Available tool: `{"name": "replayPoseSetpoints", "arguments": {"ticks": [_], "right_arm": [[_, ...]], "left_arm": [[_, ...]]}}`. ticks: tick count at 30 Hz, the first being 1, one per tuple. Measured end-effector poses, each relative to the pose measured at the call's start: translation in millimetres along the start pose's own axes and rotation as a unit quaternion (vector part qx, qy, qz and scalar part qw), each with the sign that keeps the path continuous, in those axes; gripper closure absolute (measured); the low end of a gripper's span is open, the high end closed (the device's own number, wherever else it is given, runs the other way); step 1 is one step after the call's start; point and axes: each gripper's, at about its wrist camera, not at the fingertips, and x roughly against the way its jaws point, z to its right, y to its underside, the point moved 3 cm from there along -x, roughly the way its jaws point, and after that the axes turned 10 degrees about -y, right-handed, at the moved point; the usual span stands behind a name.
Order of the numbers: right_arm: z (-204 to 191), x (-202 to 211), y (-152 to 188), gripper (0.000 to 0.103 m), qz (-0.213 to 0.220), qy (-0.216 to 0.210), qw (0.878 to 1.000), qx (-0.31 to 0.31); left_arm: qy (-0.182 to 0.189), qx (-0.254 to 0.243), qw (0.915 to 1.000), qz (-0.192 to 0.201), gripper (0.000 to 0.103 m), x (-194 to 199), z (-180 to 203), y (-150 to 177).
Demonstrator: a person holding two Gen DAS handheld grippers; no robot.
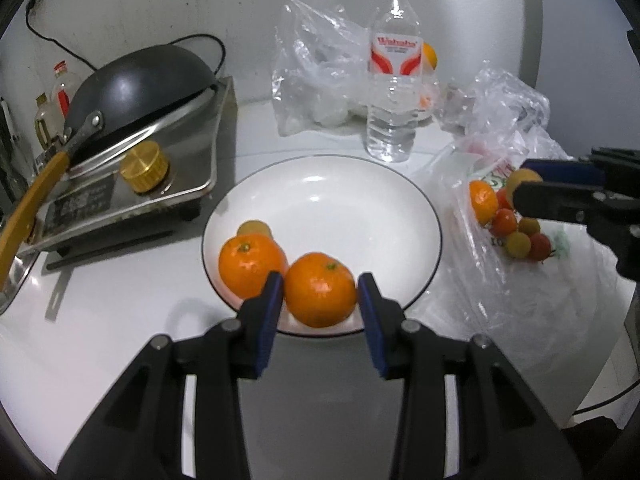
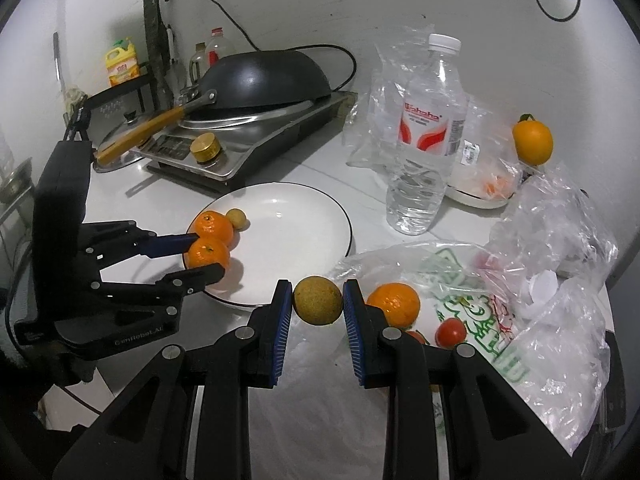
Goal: Organize fruits
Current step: 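Carry both fruits to the plate and open the left tool to release the mandarin, then lower the yellow fruit onto the plate and open the right tool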
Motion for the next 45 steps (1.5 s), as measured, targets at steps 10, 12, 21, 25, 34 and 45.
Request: {"name": "replayPoseSetpoints", "arguments": {"ticks": [10,12,21,25,34,45], "right_arm": [[-16,-13,-7,0.075,-0.008,-0.013,1.000,0.015],[-20,-16,-8,0.075,-0.012,-0.016,1.000,0.018],[-36,-36,-14,0.075,-0.025,-0.031,0.999,0.025],[-46,-49,-15,0.075,-0.034,-0.042,0.998,0.031],[-58,-75,-18,0.075,-0.056,-0.056,0.996,0.034],[-57,-88,-20,0.075,-0.067,-0.057,0.996,0.026]], "left_arm": [[0.005,0.006,0.9999,0.013,0.063,9,-8,0],[0.005,0.010,0.9998,0.015,0.063,11,-12,1],[-0.002,0.026,0.9993,0.027,0.063,18,-33,4],[-0.004,0.033,0.9990,0.029,0.063,20,-41,7],[-0.009,0.042,0.9986,0.033,0.063,22,-57,13],[-0.009,0.047,0.9983,0.035,0.061,19,-60,14]]}}
